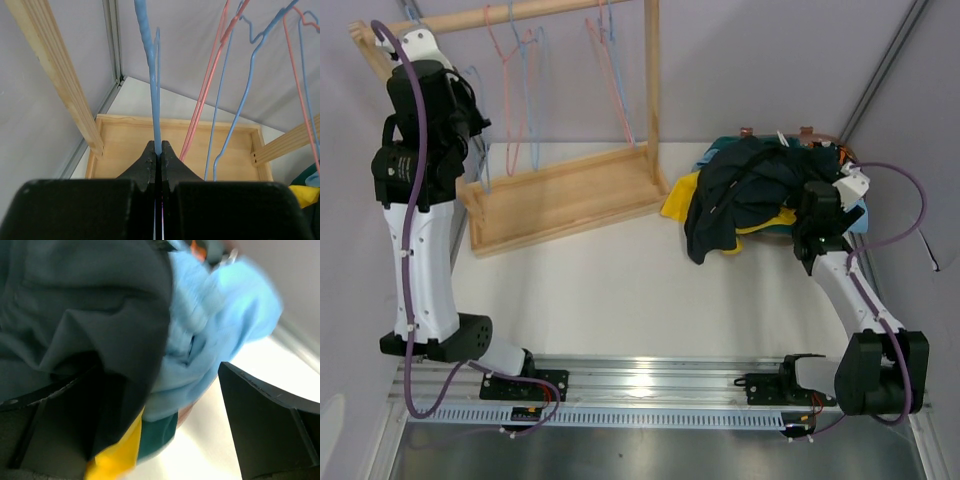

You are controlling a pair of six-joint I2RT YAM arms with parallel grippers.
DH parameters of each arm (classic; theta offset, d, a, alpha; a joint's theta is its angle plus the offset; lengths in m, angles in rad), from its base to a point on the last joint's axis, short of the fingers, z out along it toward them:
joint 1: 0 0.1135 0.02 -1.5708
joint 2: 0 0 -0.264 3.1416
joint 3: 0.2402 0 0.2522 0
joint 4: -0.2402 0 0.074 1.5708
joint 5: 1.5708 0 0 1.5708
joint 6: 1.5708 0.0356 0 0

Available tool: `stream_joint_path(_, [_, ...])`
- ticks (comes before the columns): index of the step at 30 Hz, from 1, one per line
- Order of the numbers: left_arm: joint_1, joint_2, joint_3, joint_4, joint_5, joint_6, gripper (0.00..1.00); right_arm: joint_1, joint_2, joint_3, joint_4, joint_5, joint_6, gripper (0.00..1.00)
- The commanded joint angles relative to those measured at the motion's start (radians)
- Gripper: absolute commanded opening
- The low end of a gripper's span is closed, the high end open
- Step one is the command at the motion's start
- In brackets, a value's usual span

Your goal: Remove the shorts from the hanger

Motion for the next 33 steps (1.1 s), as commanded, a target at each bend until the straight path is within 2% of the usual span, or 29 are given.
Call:
stream_joint_path(1, [0.004, 0.061, 0.108, 0.001, -0.013, 0.029, 0.00, 0.085, -0.072, -0.080, 0.017, -0.084, 0.079, 0.99])
stream_joint_path(4, [0.006, 0.081, 0.108, 0.022, -0.004, 0.023, 0.00, 0.181, -0.098, -0.148, 0.028, -0.076, 0.091, 0.99])
stream_joint_path(7, [0.006, 0.100, 0.101, 0.044, -0.019, 0.024, 0.00, 0.358, -0.110, -0.201, 0.077, -0.032, 0.073, 0.99])
stream_joint_path(8, [0.006, 0.104, 0.101, 0.050, -0.019, 0.023, 0.00, 0.455, -0.115, -0.210, 0.084, -0.012, 0.068, 0.99])
stream_joint_path(14, [0.006, 0.127, 0.076, 0.094, -0.044, 0.037, 0.00, 0.713, -0.133, -0.255, 0.045, 0.092, 0.091, 0.99])
stream_joint_path(17, [0.006, 0.143, 0.061, 0.110, -0.059, 0.056, 0.00, 0.775, -0.135, -0.252, -0.040, 0.175, 0.134, 0.99])
stream_joint_path(21, [0.016, 0.175, 0.067, 0.111, -0.065, 0.078, 0.00, 0.847, -0.133, -0.241, -0.064, 0.244, 0.154, 0.99])
stream_joint_path(33, [0.056, 0.215, 0.052, 0.096, -0.070, 0.075, 0.00, 0.897, -0.104, -0.214, -0.121, 0.274, 0.168, 0.99])
